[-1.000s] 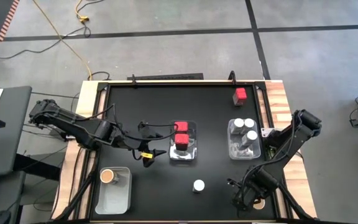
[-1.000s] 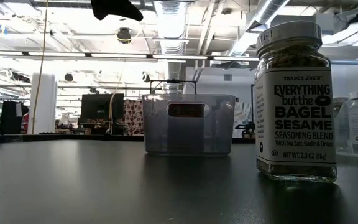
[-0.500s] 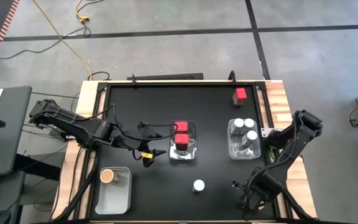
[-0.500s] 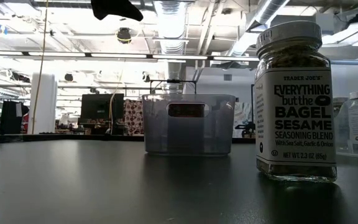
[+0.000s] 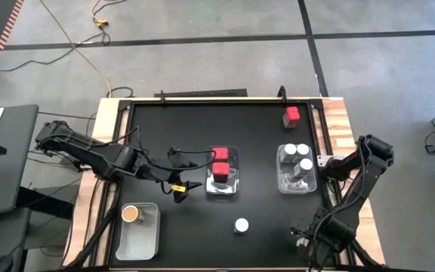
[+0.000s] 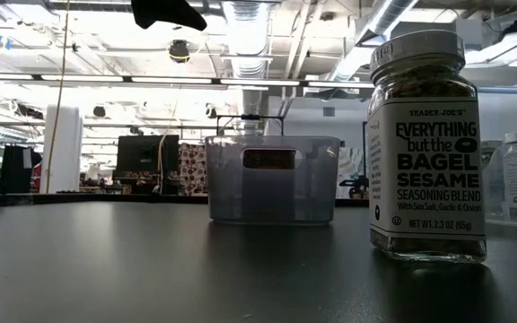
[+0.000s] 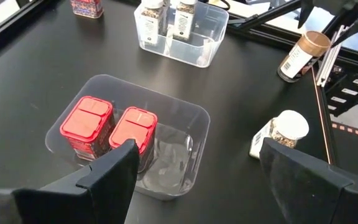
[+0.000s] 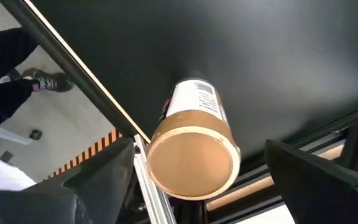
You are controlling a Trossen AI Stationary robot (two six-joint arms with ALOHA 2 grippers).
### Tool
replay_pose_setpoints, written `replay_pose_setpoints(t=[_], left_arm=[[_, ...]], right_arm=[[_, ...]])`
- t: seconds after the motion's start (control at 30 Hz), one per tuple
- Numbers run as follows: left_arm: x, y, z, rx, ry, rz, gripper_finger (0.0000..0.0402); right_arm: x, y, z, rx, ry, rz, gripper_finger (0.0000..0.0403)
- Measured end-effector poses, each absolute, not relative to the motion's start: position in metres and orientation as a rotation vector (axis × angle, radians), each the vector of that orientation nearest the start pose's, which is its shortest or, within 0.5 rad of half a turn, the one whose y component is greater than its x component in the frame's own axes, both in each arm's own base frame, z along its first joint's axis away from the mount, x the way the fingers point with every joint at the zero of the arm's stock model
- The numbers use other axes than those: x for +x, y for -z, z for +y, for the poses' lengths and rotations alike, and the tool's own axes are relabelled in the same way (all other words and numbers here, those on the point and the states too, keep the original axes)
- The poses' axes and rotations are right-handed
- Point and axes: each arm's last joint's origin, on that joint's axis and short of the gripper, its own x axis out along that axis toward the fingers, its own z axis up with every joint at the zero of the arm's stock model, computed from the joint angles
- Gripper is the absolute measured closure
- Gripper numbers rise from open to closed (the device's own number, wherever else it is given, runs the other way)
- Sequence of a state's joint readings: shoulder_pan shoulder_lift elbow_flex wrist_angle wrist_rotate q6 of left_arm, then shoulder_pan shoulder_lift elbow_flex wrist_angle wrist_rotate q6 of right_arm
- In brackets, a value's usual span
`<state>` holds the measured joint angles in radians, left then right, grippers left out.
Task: Sort spices by type
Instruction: Put the brown seasoning bottle into the gray bin
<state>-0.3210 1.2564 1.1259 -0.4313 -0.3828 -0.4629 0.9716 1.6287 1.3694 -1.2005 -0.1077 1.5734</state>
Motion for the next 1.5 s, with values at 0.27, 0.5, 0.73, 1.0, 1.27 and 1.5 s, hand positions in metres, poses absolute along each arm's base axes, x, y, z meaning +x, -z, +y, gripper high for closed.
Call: replay_pose_setpoints(t=[0.27,0.5,0.73,1.0,1.27,1.5], left_arm=[[0.259,-0.332,-0.075,-0.260,-0.182,0.499,0.0081],[0.259,-0.332,-0.075,-0.270,-0.186,0.498,0.0081],[0.259,-0.332,-0.075,-0.270,-0.186,0.498,0.0081],[0.259,-0.332,-0.075,-0.269,-0.187,0.502,0.0081],[0.259,-0.332,-0.075,-0.269,-0.186,0.502,0.0081],[0.259,-0.332,-0.075,-0.269,-0.186,0.502,0.0081]], right_arm=[[0.158,-0.251,0.253,0.586,0.348,1.601,0.0014],[0.151,-0.245,0.256,0.584,0.344,1.639,0.0015],[0.150,-0.245,0.257,0.567,0.327,1.643,0.0029],[0.151,-0.245,0.259,0.570,0.301,1.639,0.0051],[0.153,-0.245,0.263,0.598,0.267,1.625,0.0053],[0.154,-0.235,0.267,0.569,0.294,1.635,0.0053]])
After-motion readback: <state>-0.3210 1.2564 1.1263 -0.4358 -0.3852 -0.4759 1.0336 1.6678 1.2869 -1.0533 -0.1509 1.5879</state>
